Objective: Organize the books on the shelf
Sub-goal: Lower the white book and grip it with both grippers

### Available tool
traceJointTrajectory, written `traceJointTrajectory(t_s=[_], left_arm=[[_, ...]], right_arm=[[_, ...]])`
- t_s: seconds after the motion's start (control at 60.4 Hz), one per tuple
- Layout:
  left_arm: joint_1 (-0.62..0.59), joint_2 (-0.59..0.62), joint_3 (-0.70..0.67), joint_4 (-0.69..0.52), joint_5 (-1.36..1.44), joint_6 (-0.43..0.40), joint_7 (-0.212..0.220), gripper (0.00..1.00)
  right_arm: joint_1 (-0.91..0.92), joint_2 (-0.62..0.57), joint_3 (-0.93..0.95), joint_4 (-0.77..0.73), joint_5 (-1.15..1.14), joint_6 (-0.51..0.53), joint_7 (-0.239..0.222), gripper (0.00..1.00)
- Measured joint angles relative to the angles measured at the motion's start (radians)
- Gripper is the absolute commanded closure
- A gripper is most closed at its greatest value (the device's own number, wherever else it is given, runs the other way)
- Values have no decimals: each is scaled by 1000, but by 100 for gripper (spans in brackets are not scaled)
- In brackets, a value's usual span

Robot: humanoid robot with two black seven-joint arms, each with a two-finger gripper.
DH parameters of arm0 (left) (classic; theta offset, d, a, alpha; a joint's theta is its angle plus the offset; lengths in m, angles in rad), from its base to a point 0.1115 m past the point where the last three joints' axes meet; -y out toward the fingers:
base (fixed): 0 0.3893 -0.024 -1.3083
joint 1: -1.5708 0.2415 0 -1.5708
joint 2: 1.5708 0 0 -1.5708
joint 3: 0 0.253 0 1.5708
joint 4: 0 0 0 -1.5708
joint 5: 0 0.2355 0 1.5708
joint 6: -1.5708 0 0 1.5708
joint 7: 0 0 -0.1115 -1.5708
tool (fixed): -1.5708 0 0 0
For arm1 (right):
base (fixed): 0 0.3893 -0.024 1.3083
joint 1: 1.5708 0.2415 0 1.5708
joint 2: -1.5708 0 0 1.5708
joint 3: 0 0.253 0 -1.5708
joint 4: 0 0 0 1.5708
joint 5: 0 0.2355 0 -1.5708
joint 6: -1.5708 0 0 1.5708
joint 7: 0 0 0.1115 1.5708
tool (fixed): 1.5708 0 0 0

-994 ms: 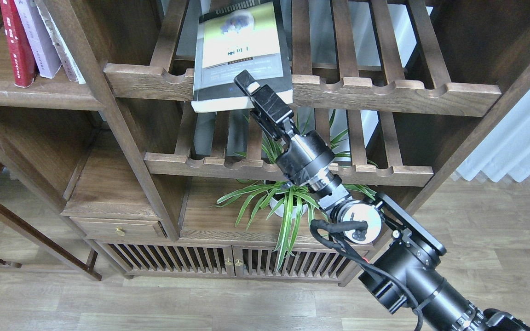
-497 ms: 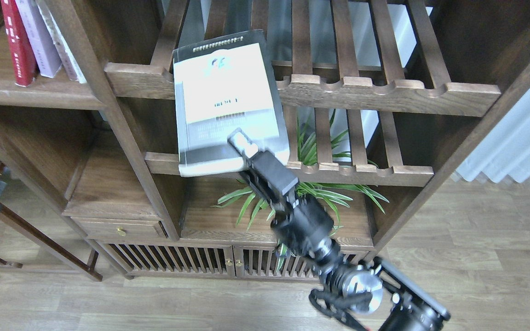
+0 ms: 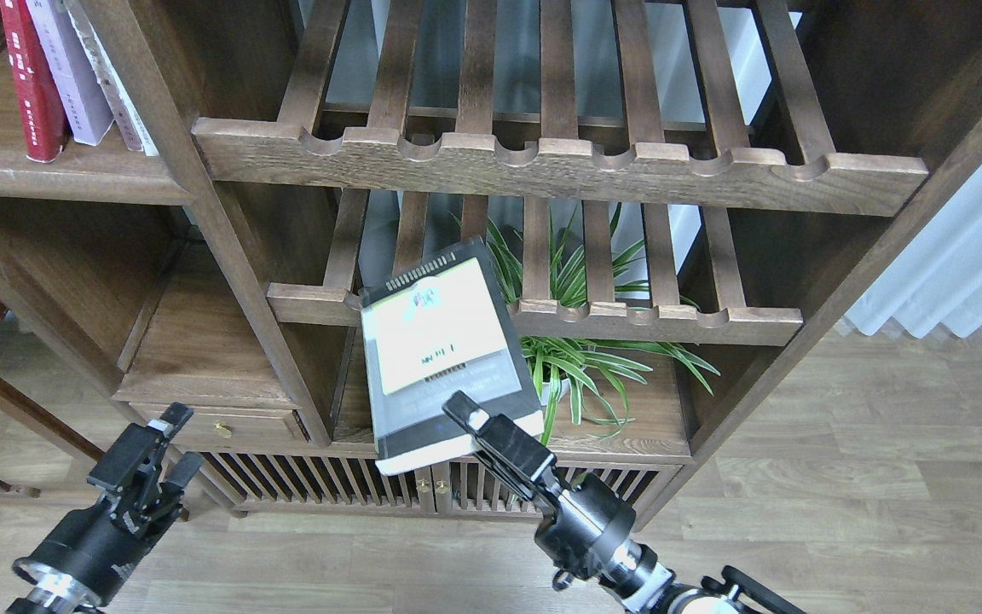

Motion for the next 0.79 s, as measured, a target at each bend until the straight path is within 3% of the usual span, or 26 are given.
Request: traceJointTrajectory(t_s=[0.215,0.613,0.795], left_arm=[[-56,-9,92,-20,0,0,-65,0],[-81,-78,207,-20,1,0,-82,1],[-95,-135,242,-20,1,0,-121,4]], right_arm=[[-5,9,-25,-44,1,0,-50,95],[-7,101,-120,-45,-2,0,-53,95],[-10,122,-137,-44,-5,0,-67,95]])
